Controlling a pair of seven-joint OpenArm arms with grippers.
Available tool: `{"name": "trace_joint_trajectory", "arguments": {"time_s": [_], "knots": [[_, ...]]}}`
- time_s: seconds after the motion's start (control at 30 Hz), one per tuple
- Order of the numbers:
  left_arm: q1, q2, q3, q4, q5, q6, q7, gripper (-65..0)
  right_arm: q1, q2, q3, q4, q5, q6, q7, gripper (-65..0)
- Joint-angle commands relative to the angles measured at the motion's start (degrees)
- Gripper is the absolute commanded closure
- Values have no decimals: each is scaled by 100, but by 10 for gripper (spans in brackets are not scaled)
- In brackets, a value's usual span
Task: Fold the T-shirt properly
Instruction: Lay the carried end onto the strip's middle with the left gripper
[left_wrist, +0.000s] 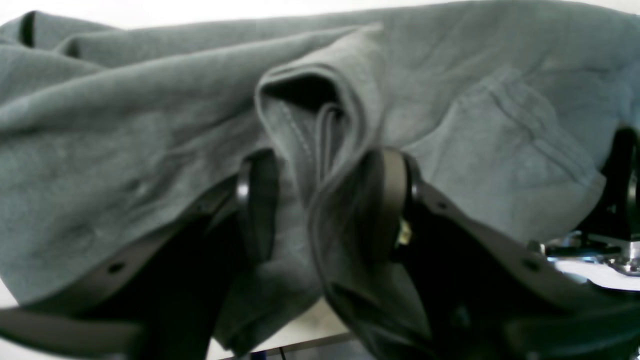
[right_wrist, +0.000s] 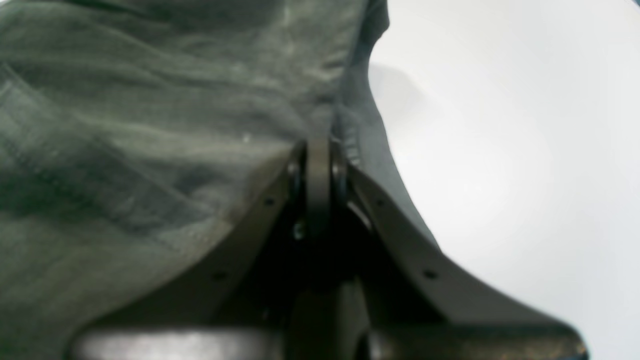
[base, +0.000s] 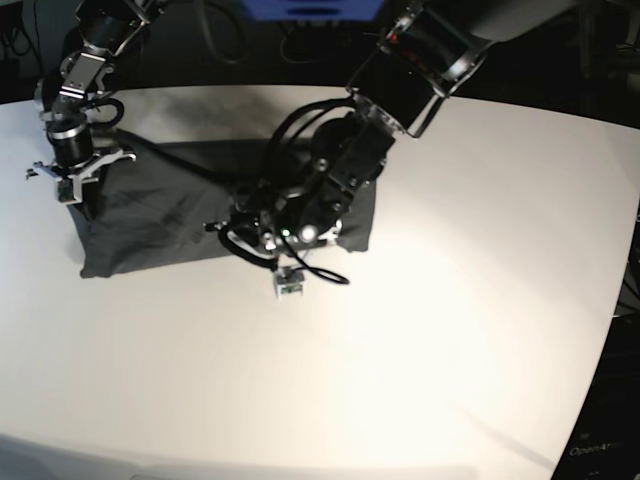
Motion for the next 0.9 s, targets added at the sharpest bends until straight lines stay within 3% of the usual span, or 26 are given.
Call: {"name": "trace_joint_trajectory", "arguments": {"time_s": [0.0, 0.27, 0.57, 0.67, 0.77, 0.87], "knots": [[-133, 88, -2, 231, -92, -14, -147, -270, -194, -151, -24, -128, -941, 305, -1225, -15], [-106, 88, 200, 1039, -909, -14, -710, -270, -194, -186, -24, -128, -941, 305, -1217, -15], [-1, 88, 200, 1118, -971, -14, -657, -268, -194, -186, -24, -128, -941, 305, -1217, -15], [105, -60, 200, 1154, -971, -14, -358, -265, -194, -186, -24, -128, -941, 305, -1217, -15], [245, -342, 174, 1347, -971, -14, -86, -197, -194, -177, -24, -128, -941, 305, -1217, -15], [483, -614, 148, 1804, -971, -14, 2, -62, -194, -186, -24, -128, -941, 305, -1217, -15]]}}
